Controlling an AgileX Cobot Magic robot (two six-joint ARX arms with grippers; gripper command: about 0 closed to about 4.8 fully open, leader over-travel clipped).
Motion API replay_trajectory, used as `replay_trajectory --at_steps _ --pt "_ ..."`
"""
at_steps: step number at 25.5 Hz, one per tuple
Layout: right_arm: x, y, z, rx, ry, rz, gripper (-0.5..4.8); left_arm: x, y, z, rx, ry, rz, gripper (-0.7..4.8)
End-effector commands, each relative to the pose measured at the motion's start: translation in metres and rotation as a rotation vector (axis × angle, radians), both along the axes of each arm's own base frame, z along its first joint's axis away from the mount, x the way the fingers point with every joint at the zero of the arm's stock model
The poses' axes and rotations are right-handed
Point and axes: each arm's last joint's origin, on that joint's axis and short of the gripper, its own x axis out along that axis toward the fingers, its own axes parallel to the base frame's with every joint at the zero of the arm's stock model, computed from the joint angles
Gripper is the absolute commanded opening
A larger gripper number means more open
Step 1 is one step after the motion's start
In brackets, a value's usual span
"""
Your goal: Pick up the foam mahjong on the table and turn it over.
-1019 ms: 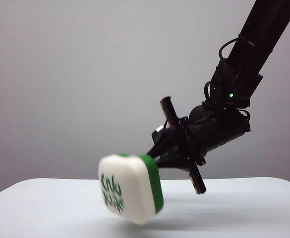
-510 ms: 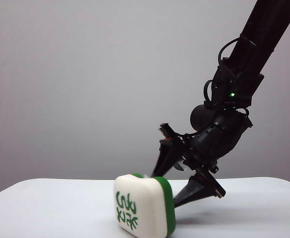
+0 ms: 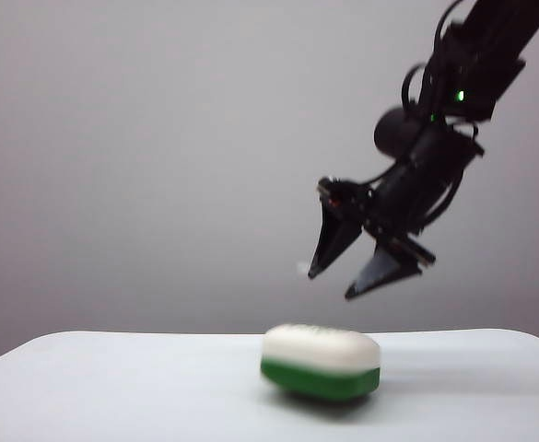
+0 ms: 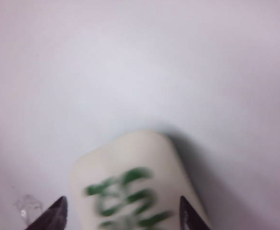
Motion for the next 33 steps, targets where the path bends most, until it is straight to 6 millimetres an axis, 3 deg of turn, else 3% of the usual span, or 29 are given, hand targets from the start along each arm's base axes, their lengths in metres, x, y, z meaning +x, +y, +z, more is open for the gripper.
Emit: replay_trajectory --at_steps 1,5,15,18,19,20,21,26,30,32,33 --pt "-0.008 -0.004 0.023 -0.18 -0.155 0.062 2.97 0.0 0.0 0.002 -0.005 -0.016 -0.001 -0.05" --pt "-0.012 -0.008 0.025 -0.313 -0.192 0.087 2.97 0.0 0.0 0.002 -0.005 -0.014 -0.002 -0.05" --pt "-0.014 -0.009 0.016 -0.351 -0.181 0.182 2.91 0.0 0.0 0.0 -0.004 0.002 -0.001 -0.05" --pt "-0.019 -0.009 0.009 -0.384 -0.144 0.267 2.26 0.0 0.0 0.0 -0.004 0.002 -0.001 -0.05" --pt "-0.021 -0.01 0.008 -0.385 -0.128 0.277 1.75 0.0 0.0 0.0 -0.003 0.001 -0.002 -0.05" --pt "-0.024 -0.011 0.014 -0.355 -0.119 0.286 0.31 0.0 0.0 0.001 -0.003 -0.004 -0.002 -0.05" --pt "-0.026 -0.011 0.022 -0.336 -0.135 0.286 -0.06 0.0 0.0 0.001 -0.003 -0.01 -0.002 -0.05" --pt "-0.05 -0.019 0.094 -0.249 -0.245 0.088 -0.04 0.001 0.0 0.004 -0.001 -0.034 0.002 -0.05" --pt "-0.081 -0.03 0.139 -0.182 -0.388 0.014 -0.04 -0.001 0.0 0.004 -0.01 -0.036 0.001 -0.05" --pt "-0.112 -0.043 0.16 -0.166 -0.48 -0.088 -0.04 -0.007 0.001 0.008 -0.009 -0.063 0.013 -0.05" --pt "-0.138 -0.055 0.17 -0.197 -0.548 -0.166 -0.04 -0.013 0.002 0.013 -0.008 -0.096 0.06 -0.05"
